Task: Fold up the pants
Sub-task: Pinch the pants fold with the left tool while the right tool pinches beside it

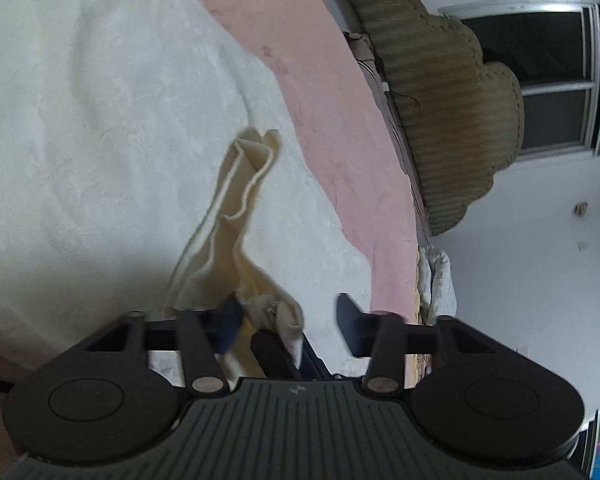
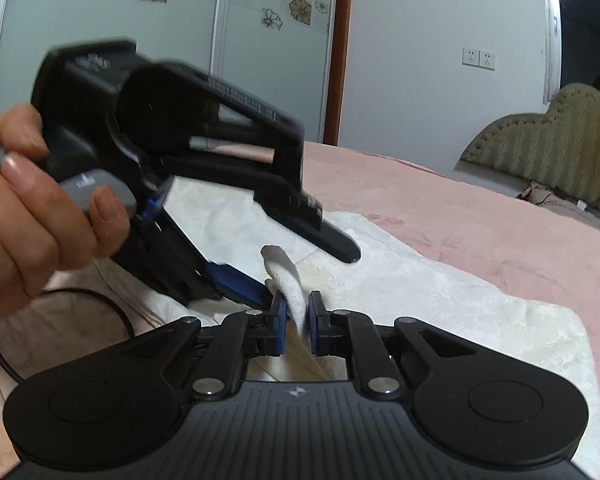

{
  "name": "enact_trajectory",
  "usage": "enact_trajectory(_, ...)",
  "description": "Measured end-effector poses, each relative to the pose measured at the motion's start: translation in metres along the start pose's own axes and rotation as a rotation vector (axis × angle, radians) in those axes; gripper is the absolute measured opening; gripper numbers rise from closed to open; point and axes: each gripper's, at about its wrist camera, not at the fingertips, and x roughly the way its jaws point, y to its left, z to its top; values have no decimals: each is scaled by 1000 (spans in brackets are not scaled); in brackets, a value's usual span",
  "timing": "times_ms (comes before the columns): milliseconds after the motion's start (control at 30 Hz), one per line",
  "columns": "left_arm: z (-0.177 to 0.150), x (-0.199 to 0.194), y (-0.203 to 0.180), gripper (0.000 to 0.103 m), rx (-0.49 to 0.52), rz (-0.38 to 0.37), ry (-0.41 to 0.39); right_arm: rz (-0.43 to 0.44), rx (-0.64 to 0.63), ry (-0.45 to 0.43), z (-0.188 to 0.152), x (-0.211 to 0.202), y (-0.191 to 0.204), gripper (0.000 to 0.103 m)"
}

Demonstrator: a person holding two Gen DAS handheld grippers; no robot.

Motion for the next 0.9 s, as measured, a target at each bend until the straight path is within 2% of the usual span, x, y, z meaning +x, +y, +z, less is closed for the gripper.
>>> enact_trajectory(33,1,2,1,22,-1,12,-1,2,11,-3,-1,0,-2,11)
enact_trajectory(67,1,2,4,16,-2,18,-9,5,19,-2,-4,-1,0,11)
enact_trajectory(133,-2,-1,5,14,8,33,-32,13,24,1,-5,0,0,11)
enact_trajectory(333,-17,-20,-4,13,166,125,-130,8,-48,6,-5,4,15,13)
enact_trajectory(433,-17,-15,4,14,158,147,-106,10,-75,59,-5,9,19,13)
enact_trajectory(500,-19,-15,6,15,171,147,-106,52,-43,58,-3,-2,12,13)
enact_trajectory(567,-21,-14,4,15,192,155,-115,89,57,25,-2,-19,-6,13)
enact_trajectory(633,-24,-13,2,15,209,170,-127,67,160,0,-2,-28,-26,13)
enact_trajectory(700,-28,-12,-2,15,243,190,-142,12,232,29,-7,-26,-45,13)
enact_trajectory(767,-32,-11,-6,16,275,208,-148,-17,241,142,-17,-13,-51,12)
enact_trajectory(800,-34,-10,-8,16,292,221,-148,-17,226,162,-23,-10,-49,13)
enact_trajectory(900,-43,-10,-15,16,371,255,-177,-16,210,122,-17,-15,-41,13)
